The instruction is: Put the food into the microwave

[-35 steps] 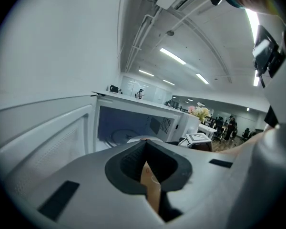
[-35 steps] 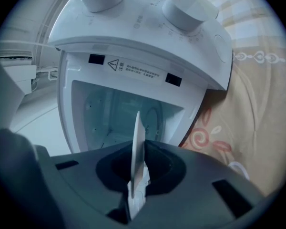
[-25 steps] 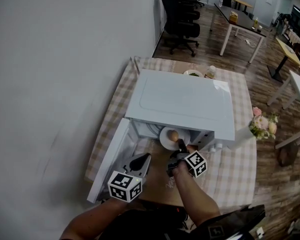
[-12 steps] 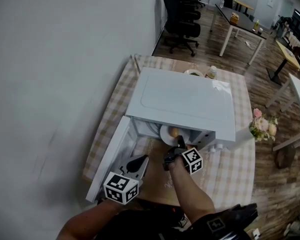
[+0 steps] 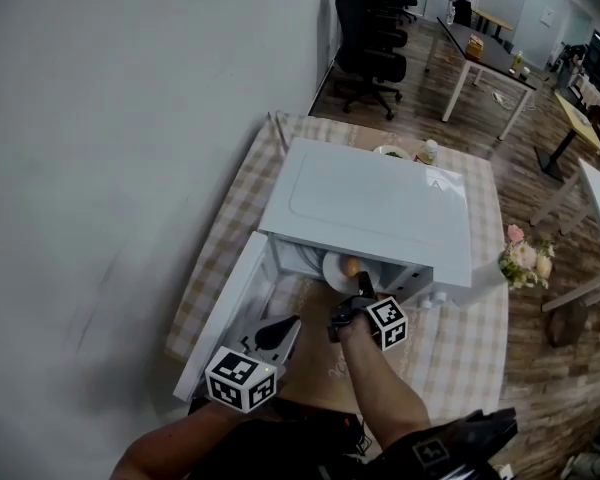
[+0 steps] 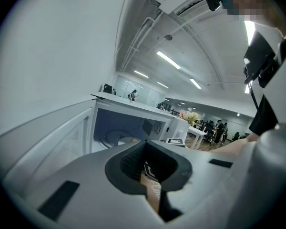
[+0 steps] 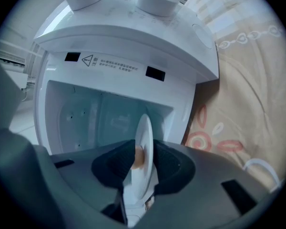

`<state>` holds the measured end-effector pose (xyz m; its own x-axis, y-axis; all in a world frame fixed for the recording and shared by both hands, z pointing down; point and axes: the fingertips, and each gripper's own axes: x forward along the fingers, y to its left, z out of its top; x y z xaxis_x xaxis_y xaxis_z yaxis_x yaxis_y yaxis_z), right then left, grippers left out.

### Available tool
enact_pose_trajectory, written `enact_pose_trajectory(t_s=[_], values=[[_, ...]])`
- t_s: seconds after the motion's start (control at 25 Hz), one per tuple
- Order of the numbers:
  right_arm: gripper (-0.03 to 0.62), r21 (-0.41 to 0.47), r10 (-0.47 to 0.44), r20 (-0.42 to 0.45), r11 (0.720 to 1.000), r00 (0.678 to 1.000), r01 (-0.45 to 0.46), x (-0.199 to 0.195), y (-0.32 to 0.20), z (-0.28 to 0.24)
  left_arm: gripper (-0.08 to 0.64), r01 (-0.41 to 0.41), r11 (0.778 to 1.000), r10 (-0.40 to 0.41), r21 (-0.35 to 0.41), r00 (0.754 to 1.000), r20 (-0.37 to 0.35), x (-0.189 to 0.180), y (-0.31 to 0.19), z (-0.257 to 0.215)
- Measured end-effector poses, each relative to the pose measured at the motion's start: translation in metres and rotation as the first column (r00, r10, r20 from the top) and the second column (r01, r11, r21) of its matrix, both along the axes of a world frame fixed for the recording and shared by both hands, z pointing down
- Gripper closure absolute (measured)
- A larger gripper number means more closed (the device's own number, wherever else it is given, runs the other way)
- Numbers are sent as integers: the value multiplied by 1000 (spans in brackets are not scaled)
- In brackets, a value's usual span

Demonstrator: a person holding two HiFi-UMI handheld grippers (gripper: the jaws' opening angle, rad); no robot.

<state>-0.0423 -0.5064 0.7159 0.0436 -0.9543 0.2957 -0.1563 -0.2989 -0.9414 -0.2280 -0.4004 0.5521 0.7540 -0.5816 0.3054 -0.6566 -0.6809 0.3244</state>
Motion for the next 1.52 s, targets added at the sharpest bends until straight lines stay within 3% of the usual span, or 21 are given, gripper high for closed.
enact_pose_trajectory(t_s=[0.2, 0.48, 0.56, 0.8, 1.16, 1.52], values=[[486, -11, 22, 10, 1000, 1000, -22, 8, 8, -1, 552, 6, 1000, -6, 1, 1000, -2, -2, 2, 1], [486, -25, -8, -41, 1000, 999, 7, 12, 41, -1, 552, 1, 1000, -1, 7, 1000, -22, 5, 6, -1], [518, -5, -29, -43, 1000, 999, 29, 8, 45, -1, 552, -2, 1000, 2, 7, 1000, -30, 6, 7, -1], [544, 18, -105, -58, 994, 993, 106, -9, 37, -3, 552, 1, 1000, -1, 8, 999, -42, 6, 10, -1], [557, 2, -101, -70, 995, 992, 101, -11, 19, -1, 552, 37, 999, -37, 5, 999, -24, -9, 11, 3], [558, -41, -114, -95, 993, 989, 111, -11, 2, 2, 552, 21, 999, -22, 28, 1000, 6, -8, 14, 1]])
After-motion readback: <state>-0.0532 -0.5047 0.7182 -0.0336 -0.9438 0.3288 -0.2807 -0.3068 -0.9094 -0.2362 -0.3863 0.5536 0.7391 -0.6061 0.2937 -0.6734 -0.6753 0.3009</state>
